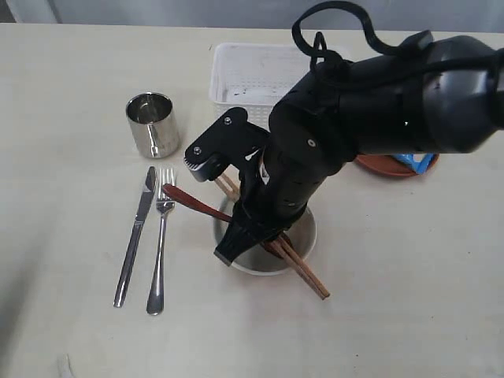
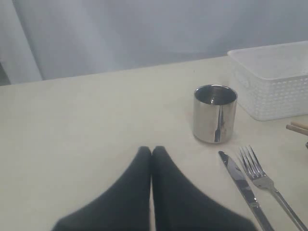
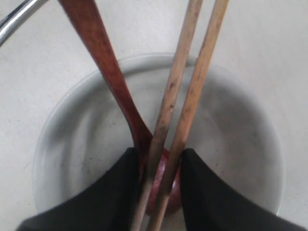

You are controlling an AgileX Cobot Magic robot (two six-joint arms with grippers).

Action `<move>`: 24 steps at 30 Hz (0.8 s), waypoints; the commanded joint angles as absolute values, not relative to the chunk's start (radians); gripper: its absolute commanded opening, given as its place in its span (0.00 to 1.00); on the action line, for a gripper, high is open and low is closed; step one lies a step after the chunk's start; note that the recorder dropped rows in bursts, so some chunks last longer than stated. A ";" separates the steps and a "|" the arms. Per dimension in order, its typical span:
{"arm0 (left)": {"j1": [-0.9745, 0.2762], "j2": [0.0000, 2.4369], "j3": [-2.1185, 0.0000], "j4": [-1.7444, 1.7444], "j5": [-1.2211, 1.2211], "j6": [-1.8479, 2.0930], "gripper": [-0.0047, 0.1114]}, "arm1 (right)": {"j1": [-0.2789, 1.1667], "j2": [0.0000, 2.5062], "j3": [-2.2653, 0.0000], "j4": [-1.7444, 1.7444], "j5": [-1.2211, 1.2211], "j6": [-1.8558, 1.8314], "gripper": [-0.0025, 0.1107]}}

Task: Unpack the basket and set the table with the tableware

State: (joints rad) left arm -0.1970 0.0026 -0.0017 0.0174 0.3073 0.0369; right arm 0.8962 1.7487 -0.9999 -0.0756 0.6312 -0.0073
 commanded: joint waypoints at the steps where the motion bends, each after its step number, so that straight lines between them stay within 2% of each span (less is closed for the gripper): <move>1: -0.197 0.000 0.000 0.020 0.299 0.033 0.04 | 0.899 1.749 -1.004 -0.088 0.634 -0.012 0.26; 24: -0.197 0.000 0.000 0.020 0.299 0.033 0.04 | 0.899 1.749 -1.004 -0.088 0.626 0.000 0.26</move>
State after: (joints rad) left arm -0.1970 0.0026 -0.0017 0.0174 0.3073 0.0369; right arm 0.8962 1.7487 -0.9999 -0.0756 0.6312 0.0000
